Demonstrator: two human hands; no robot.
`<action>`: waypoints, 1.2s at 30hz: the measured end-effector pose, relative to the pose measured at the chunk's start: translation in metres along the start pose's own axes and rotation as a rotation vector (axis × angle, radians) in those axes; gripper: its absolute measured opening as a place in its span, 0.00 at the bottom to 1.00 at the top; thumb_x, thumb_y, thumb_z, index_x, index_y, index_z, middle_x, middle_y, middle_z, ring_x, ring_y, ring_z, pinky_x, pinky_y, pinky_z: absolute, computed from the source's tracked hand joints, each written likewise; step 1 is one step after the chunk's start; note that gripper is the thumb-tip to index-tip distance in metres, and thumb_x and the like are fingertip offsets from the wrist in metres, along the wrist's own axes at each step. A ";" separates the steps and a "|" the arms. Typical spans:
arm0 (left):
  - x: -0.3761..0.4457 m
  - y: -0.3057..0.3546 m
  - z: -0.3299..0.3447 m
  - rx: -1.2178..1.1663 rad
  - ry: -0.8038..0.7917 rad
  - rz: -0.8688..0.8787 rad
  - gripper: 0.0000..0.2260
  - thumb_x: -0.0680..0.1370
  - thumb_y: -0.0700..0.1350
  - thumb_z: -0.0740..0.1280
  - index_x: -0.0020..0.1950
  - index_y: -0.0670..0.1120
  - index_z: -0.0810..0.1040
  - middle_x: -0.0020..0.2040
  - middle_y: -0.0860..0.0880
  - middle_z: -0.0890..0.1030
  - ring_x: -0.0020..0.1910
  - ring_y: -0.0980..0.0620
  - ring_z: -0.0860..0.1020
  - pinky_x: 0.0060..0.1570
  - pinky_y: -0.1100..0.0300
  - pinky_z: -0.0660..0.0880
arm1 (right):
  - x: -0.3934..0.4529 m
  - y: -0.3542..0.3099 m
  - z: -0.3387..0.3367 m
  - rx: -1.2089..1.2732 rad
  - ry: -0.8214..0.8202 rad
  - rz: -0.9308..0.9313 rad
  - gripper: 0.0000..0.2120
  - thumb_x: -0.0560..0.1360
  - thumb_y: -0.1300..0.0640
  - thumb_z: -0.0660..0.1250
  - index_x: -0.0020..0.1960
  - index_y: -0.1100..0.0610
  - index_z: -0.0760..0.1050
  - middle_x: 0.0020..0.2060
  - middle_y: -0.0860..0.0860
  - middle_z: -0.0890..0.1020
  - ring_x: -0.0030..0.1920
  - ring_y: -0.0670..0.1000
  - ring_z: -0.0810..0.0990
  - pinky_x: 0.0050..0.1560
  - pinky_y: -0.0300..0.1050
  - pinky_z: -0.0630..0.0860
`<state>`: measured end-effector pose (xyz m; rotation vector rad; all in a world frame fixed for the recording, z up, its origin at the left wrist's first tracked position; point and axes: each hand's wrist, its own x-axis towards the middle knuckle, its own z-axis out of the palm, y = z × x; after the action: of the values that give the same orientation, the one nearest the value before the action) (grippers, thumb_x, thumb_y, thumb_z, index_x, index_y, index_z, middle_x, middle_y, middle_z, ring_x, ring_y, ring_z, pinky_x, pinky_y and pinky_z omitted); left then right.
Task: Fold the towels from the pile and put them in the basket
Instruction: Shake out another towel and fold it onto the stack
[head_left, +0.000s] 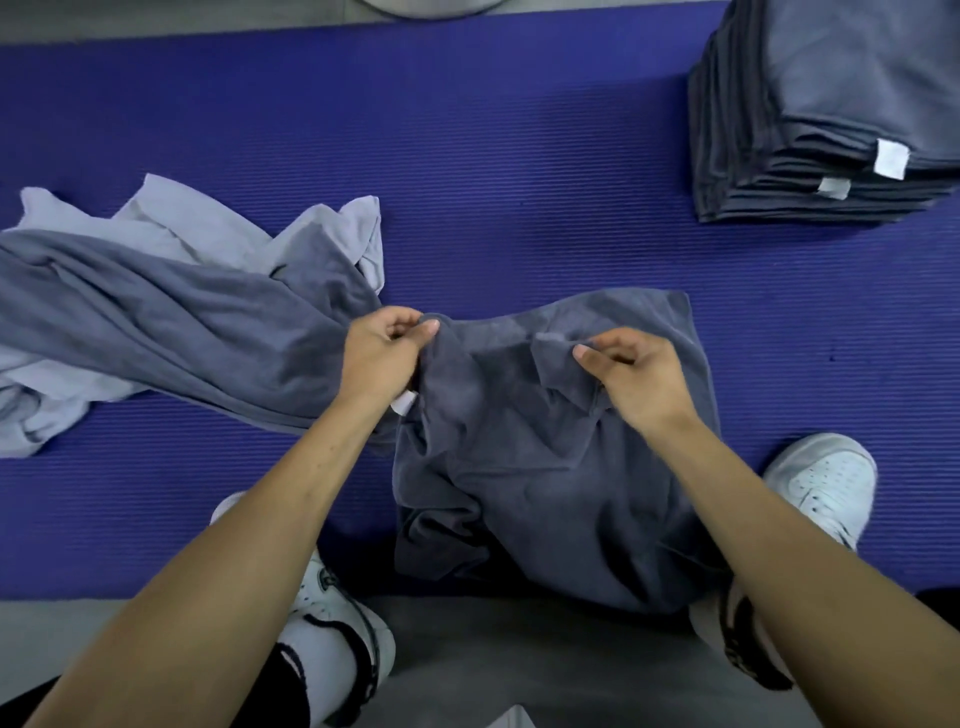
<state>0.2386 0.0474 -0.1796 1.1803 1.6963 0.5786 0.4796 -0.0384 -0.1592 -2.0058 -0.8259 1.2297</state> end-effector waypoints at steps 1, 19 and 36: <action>-0.006 0.011 0.011 -0.011 -0.067 0.007 0.06 0.76 0.42 0.72 0.41 0.50 0.80 0.35 0.53 0.81 0.30 0.64 0.77 0.33 0.69 0.73 | 0.003 0.000 -0.008 -0.020 0.004 0.008 0.03 0.76 0.56 0.73 0.46 0.55 0.81 0.38 0.48 0.84 0.38 0.43 0.82 0.39 0.36 0.78; -0.018 0.026 0.155 -0.298 -0.115 -0.335 0.04 0.76 0.47 0.74 0.45 0.47 0.84 0.41 0.52 0.84 0.46 0.52 0.82 0.58 0.52 0.79 | 0.113 0.033 -0.087 -0.337 0.141 -0.037 0.03 0.73 0.58 0.76 0.45 0.57 0.84 0.37 0.46 0.82 0.41 0.46 0.82 0.48 0.40 0.81; -0.015 0.024 0.161 -0.342 -0.086 -0.367 0.04 0.75 0.47 0.74 0.47 0.48 0.83 0.48 0.50 0.86 0.51 0.52 0.84 0.37 0.61 0.79 | 0.123 0.045 -0.073 -0.366 0.320 0.097 0.13 0.72 0.53 0.75 0.51 0.58 0.77 0.48 0.54 0.81 0.49 0.54 0.81 0.52 0.50 0.80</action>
<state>0.3940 0.0225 -0.2237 0.6238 1.6103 0.5513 0.5998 0.0159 -0.2314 -2.4791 -0.8450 0.8141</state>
